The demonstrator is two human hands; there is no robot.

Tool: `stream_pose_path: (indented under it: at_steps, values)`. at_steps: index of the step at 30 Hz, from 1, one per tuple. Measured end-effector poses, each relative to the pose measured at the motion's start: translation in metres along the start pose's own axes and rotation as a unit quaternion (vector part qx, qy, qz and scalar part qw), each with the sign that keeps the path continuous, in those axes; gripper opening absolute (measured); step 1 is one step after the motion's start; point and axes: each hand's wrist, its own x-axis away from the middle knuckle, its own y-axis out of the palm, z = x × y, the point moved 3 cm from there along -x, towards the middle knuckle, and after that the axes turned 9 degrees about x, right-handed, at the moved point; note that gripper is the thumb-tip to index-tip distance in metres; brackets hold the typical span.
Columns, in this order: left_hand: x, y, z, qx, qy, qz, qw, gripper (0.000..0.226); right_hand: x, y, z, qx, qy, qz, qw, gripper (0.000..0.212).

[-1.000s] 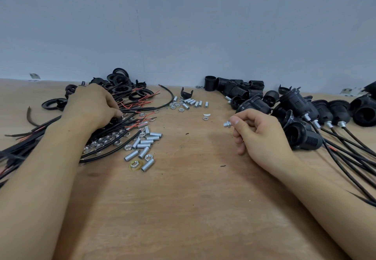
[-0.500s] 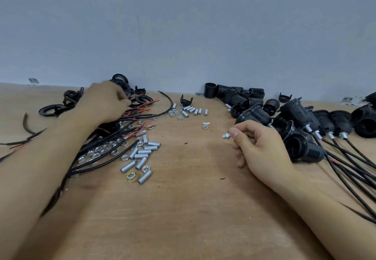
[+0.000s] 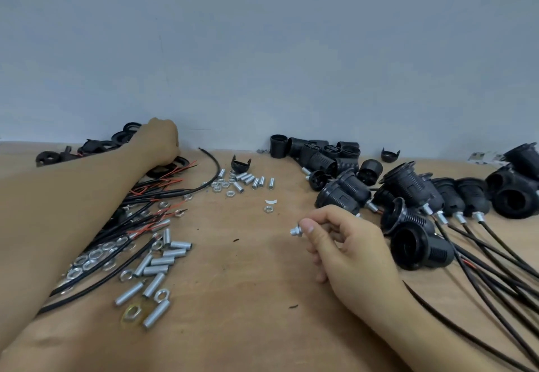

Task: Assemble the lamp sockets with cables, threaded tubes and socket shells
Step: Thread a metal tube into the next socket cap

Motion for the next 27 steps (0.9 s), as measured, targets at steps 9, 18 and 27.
stream_pose_path:
  at_steps: [9, 18, 27]
  values:
    - [0.112, -0.043, 0.111, 0.565, -0.001, -0.042, 0.824, 0.009, 0.000, -0.006, -0.008, -0.147, 0.044, 0.008, 0.988, 0.011]
    - [0.232, -0.005, 0.119, 0.792, -0.089, -0.159, 0.583, 0.028, 0.006, -0.006, -0.019, -0.196, -0.008, -0.010, 0.980, 0.011]
    - [0.232, 0.004, 0.119, 0.790, -0.098, -0.162, 0.583, 0.040, 0.004, -0.003, -0.017, -0.203, -0.021, -0.021, 0.979, 0.018]
